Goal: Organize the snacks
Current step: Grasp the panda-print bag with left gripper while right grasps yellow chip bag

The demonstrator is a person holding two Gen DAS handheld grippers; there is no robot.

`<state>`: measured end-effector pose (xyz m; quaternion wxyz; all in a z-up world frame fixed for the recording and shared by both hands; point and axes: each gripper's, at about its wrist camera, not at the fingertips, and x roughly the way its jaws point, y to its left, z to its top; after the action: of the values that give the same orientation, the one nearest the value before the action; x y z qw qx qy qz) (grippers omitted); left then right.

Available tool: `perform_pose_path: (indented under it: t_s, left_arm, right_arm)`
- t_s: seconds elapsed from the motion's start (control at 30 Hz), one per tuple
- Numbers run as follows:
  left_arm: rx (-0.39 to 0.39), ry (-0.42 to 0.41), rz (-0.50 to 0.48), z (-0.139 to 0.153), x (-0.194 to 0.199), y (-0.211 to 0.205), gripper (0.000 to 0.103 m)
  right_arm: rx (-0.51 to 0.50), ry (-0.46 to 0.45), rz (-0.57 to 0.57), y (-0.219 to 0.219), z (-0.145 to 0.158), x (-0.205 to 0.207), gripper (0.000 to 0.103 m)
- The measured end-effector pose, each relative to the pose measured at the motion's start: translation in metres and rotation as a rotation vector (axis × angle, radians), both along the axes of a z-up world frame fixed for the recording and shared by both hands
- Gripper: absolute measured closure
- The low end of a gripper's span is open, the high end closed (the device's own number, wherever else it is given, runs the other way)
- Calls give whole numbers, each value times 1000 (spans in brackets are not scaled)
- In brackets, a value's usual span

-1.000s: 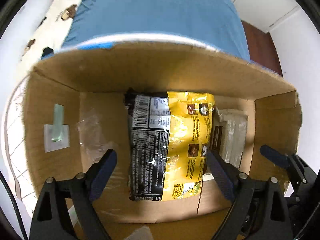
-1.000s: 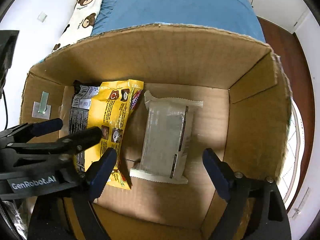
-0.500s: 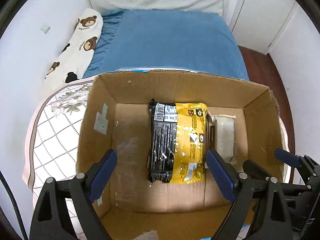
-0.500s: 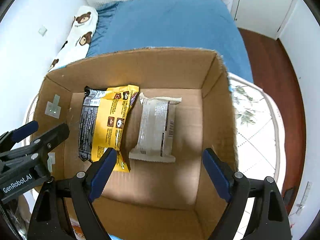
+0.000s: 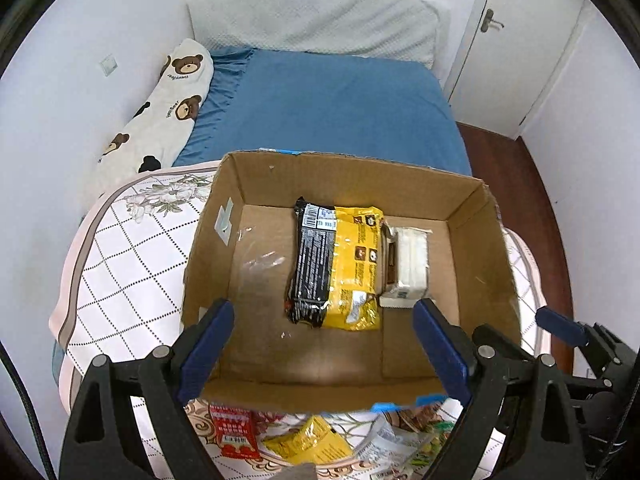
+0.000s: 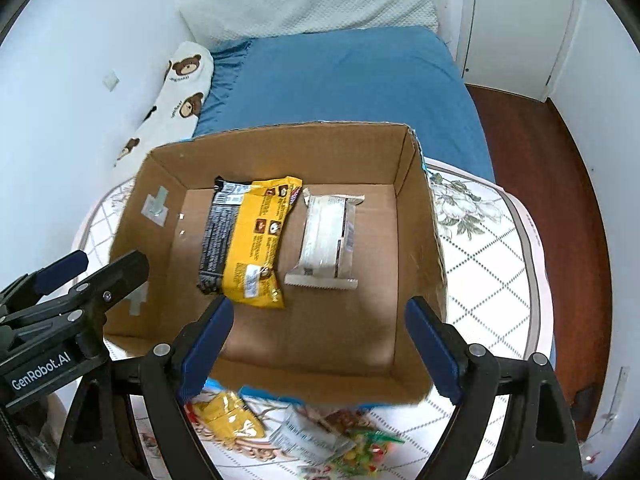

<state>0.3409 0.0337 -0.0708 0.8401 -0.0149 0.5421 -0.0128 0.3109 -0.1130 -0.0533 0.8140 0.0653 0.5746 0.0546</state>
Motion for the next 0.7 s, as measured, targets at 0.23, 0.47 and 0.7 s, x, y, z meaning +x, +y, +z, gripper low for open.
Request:
perform_pose_path:
  t_s: [0.23,0.47,0.7]
  left_arm:
    - [-68,43,44,-3,-45,29,12]
    - [-128,293,242,-85,-131,121,12]
    - [-333,634,586,-201,-234,201,13]
  right_arm:
    - [77,48,-41,3,-6,-53,13]
    - [17,184,23,34,-72,-107,13]
    - [-103,261,123,58,-122,-127,13]
